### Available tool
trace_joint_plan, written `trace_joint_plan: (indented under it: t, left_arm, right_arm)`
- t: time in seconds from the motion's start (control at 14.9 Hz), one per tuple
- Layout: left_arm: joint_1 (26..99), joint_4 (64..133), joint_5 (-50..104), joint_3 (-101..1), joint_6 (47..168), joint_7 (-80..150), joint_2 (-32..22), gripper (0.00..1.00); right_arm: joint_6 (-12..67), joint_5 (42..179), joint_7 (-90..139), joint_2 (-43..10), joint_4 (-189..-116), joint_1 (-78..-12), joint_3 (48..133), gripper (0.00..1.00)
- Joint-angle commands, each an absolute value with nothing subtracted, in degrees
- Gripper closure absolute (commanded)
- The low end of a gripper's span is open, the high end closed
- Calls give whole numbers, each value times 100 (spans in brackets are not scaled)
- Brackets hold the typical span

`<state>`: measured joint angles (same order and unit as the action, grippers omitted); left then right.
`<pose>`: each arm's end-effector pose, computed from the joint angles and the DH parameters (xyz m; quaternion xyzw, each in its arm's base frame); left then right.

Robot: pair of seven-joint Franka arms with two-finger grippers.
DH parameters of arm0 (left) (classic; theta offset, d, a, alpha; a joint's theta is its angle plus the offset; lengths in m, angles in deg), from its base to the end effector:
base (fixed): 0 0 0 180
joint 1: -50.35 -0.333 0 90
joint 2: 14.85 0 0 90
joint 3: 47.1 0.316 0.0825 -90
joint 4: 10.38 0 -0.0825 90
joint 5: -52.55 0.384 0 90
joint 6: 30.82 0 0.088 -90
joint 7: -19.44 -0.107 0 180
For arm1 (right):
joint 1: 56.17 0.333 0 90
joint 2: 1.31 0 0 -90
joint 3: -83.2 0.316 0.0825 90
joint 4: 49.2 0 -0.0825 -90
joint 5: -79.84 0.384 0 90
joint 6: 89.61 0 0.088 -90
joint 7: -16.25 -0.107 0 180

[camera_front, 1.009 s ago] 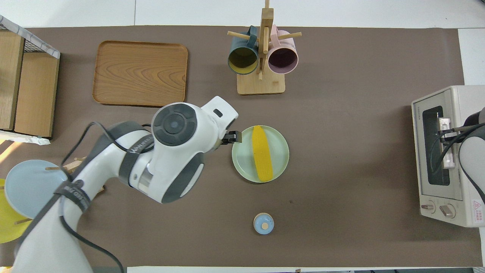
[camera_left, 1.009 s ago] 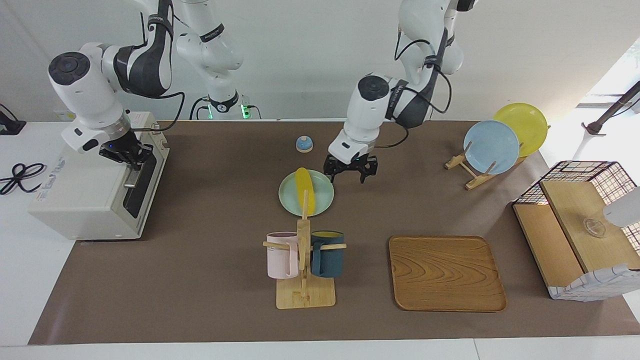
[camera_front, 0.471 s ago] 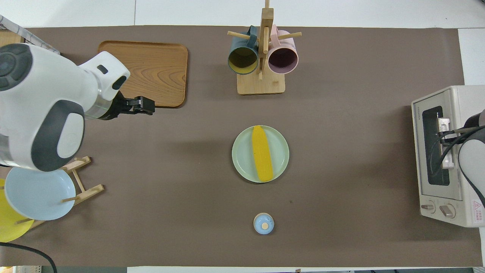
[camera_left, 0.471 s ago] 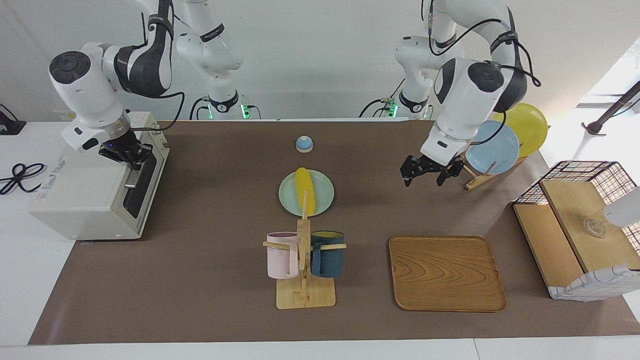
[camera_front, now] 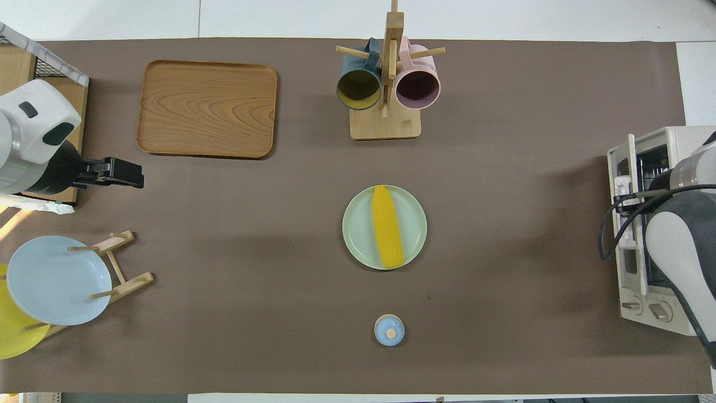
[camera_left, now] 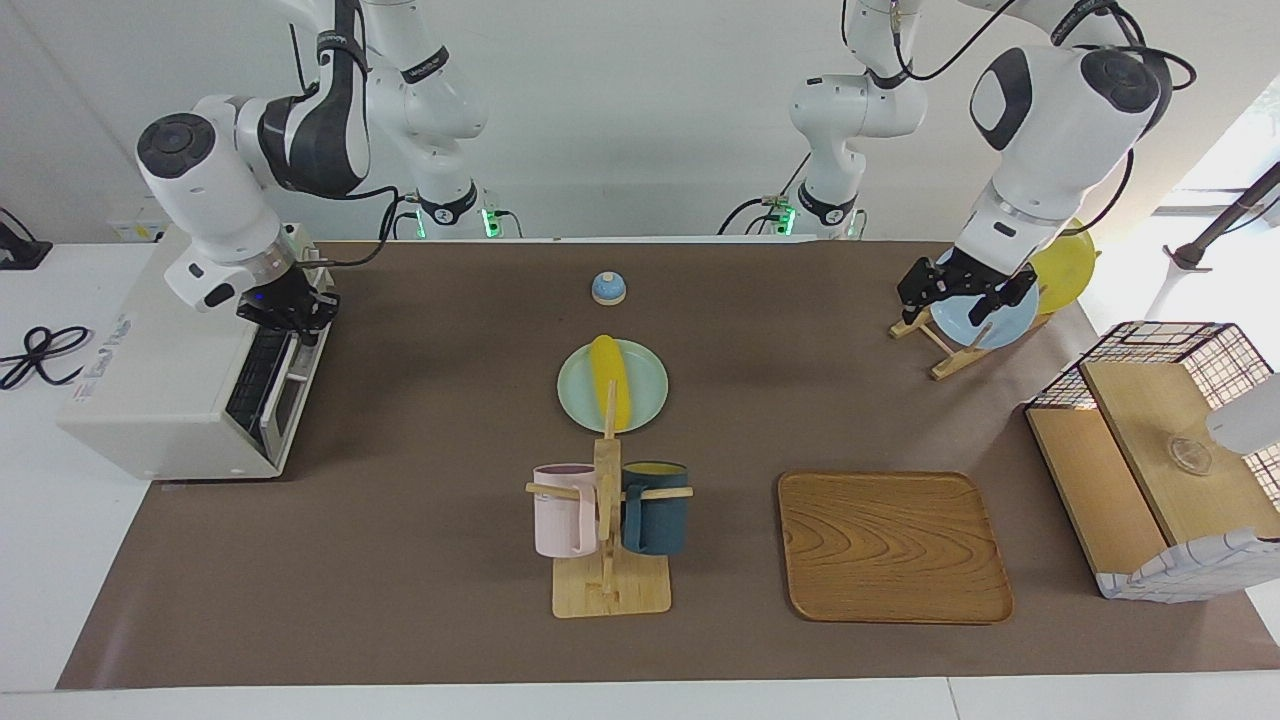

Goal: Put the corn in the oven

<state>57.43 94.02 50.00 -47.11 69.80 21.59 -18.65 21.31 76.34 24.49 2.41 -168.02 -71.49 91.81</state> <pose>0.5374 -0.0708 0.5573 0.9990 -0.0390 -0.0016 0.0218 0.5207 -0.0645 0.4521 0.9985 0.0249 -0.0409 0.0279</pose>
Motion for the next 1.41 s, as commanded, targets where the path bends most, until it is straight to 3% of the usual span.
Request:
trace_joint_plan:
  t: [0.0,0.47,0.74,1.01,1.14,1.35]
  left_arm:
    - [5695,9474,5220,-4780,6570,2111,-2134,0]
    - [5457,9439,5378,-4789,6428,2093,-2258,0]
    - [5492,9395,5370,-4824,6507,2094,-2232,0]
    - [5580,8589,5326,-4771,6148,2058,-1645,0]
    - [5624,8472,5273,-4745,6182,2058,-1407,0]
    - [5668,8568,5247,-4683,6226,2058,-1458,0]
  right_arm:
    - [2578,7649,2407,230,-17312,-7225,9173,100]
    - [3343,7650,2407,-279,-17453,-7085,9182,100]
    - [4142,7650,2092,-236,-17979,-6821,9182,100]
    - [4346,7650,2012,-429,-18033,-6812,9173,100]
    - [4547,7650,1968,-552,-18103,-6821,9182,100]
    - [4776,7650,1881,-719,-18147,-6812,9182,100]
